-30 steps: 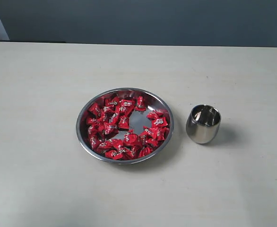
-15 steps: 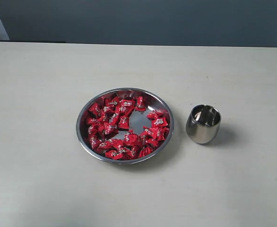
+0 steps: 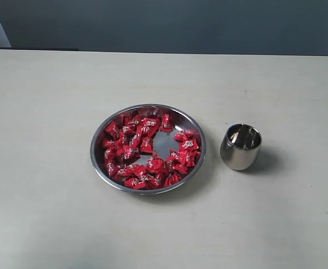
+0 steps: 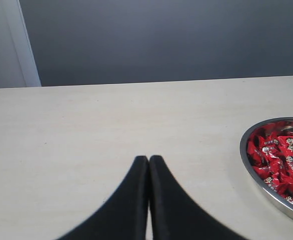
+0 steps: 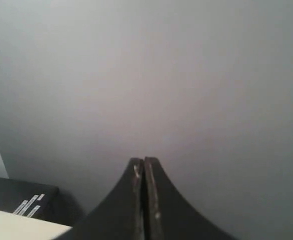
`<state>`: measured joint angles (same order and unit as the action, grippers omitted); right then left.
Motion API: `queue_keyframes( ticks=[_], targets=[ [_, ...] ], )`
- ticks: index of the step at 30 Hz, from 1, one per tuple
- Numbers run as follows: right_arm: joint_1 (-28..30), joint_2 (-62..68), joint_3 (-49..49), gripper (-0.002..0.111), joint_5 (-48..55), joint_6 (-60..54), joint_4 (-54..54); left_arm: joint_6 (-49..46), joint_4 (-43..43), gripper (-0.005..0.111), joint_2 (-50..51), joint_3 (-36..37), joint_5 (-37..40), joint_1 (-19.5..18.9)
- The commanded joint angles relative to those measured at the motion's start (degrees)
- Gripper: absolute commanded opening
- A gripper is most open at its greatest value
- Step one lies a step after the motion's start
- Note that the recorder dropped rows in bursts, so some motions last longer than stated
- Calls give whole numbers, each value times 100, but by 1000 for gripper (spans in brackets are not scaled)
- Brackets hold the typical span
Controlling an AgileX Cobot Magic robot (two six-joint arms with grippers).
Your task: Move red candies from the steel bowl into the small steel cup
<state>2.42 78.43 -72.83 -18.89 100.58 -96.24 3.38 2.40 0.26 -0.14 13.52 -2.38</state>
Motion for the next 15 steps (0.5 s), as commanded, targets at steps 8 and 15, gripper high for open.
queue_keyframes(
  ticks=[8,15],
  targets=[
    [-1054,3131,-2293,-1,4507,-4102,1963,13,2,0,-26,14,-23,35],
    [-1316,3887,-3118,-1,7344,-11242,9898,13,2,0,-26,14,-23,35]
  ],
)
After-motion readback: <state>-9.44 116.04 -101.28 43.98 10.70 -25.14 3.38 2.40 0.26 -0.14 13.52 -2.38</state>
